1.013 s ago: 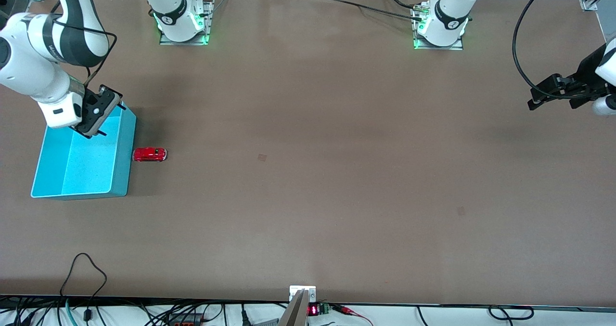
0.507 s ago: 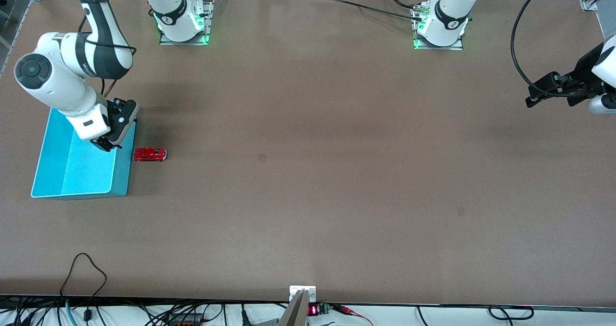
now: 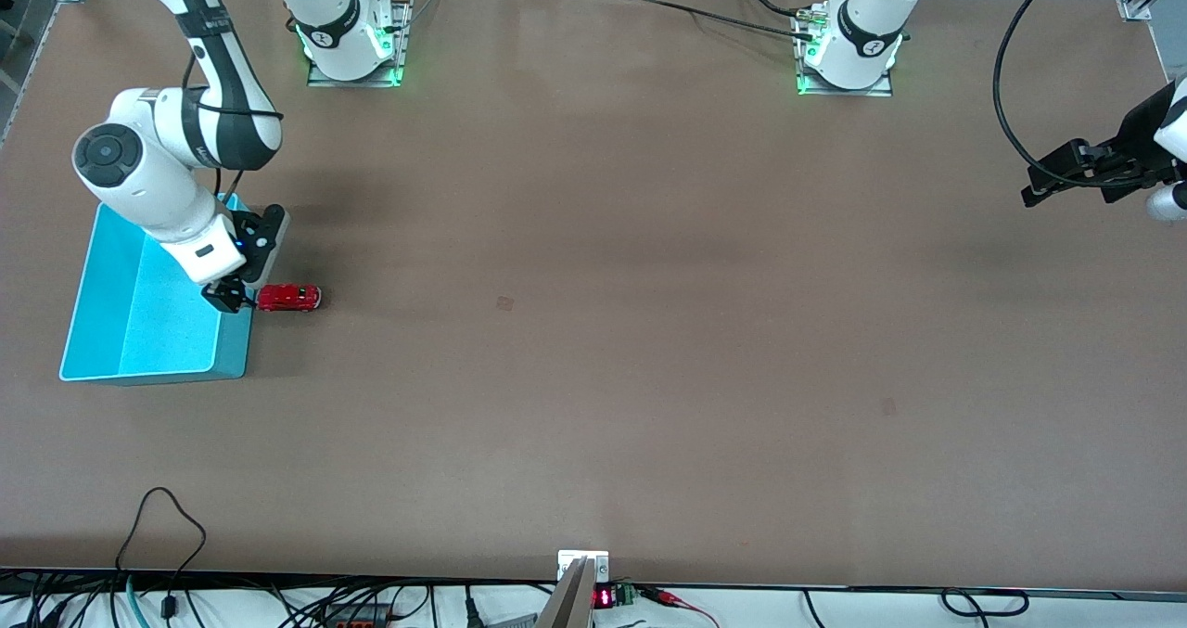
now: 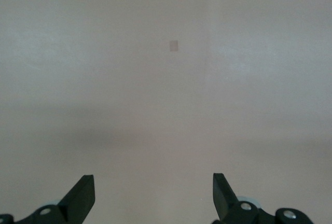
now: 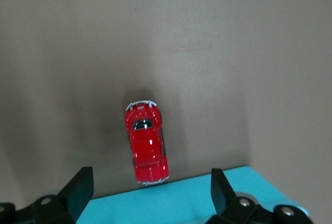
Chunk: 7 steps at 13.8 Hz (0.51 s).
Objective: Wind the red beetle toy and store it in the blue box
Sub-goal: 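Move the right gripper from the box over the red car, then lower the right gripper and grasp the red car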
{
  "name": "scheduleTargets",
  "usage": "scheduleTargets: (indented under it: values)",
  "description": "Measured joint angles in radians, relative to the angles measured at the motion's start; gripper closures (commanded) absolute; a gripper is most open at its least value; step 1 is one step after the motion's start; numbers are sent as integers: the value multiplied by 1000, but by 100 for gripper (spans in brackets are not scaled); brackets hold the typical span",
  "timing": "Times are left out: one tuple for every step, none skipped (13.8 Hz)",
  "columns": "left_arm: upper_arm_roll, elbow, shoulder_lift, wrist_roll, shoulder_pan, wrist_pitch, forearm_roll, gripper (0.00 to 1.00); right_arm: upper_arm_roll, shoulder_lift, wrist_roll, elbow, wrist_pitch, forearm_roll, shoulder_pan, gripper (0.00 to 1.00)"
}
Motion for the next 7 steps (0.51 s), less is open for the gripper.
scheduleTargets:
  values:
    - [0,0,0,0,0,0,0,0,0,9,-2,0,8,0,3,0]
    - [0,0,0,0,0,-1,0,0,0,19,-4,0,18,-1,4,0]
    - [0,0,0,0,0,-1,0,0,0,28,-9,0,32,-3,4,0]
    - [0,0,0,0,0,-1,0,0,0,37,-19,0,46,-3,4,0]
    - [0,0,0,0,0,-1,0,0,-1,46,-32,0,61,-3,4,0]
    - [0,0,0,0,0,-1,0,0,-1,54,-44,0,77,-3,4,0]
    - [0,0,0,0,0,-1,0,0,-1,60,-59,1,88,-5,4,0]
